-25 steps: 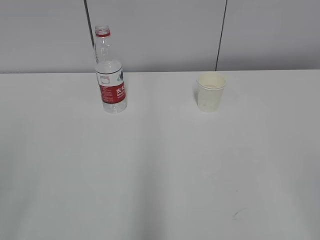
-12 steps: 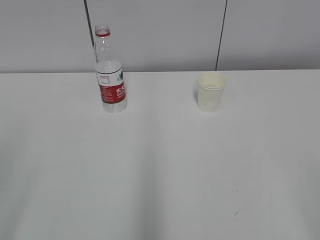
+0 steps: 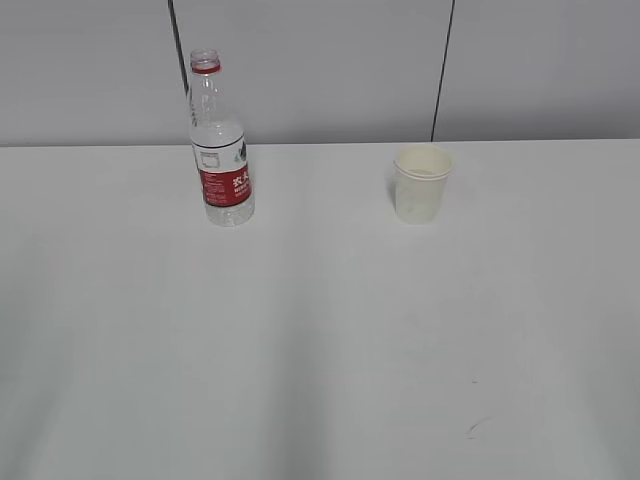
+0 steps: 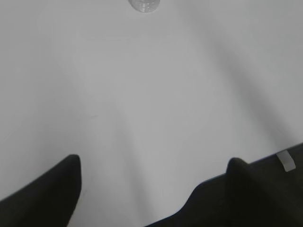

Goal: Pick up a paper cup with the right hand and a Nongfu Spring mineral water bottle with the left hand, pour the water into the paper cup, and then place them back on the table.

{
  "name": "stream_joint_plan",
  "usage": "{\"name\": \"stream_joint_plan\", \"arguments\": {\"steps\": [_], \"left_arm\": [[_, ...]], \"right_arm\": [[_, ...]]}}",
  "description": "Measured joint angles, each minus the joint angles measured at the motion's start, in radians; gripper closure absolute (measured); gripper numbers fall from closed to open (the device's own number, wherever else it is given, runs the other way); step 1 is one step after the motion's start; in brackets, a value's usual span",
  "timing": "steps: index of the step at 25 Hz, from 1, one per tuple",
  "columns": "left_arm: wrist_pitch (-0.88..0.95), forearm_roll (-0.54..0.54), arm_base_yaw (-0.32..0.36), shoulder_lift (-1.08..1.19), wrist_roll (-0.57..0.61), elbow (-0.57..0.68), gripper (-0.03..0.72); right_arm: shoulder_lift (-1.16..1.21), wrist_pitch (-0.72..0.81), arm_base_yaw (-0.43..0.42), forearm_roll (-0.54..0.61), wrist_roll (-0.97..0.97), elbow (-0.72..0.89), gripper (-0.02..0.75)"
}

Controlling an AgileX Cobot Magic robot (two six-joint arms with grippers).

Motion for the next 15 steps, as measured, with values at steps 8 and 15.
{"name": "stream_joint_plan", "arguments": {"steps": [8,15], "left_arm": [[0.0,0.002,0.0,0.0,0.0,0.0,0.153],[0.0,0.003,0.0,0.0,0.0,0.0,0.157]], "right_arm": [[0.0,-0.017,0.0,-0.007,0.008,0.009,0.153],[0.0,-0.017,0.0,-0.01,0.01,0.009,0.153]]}}
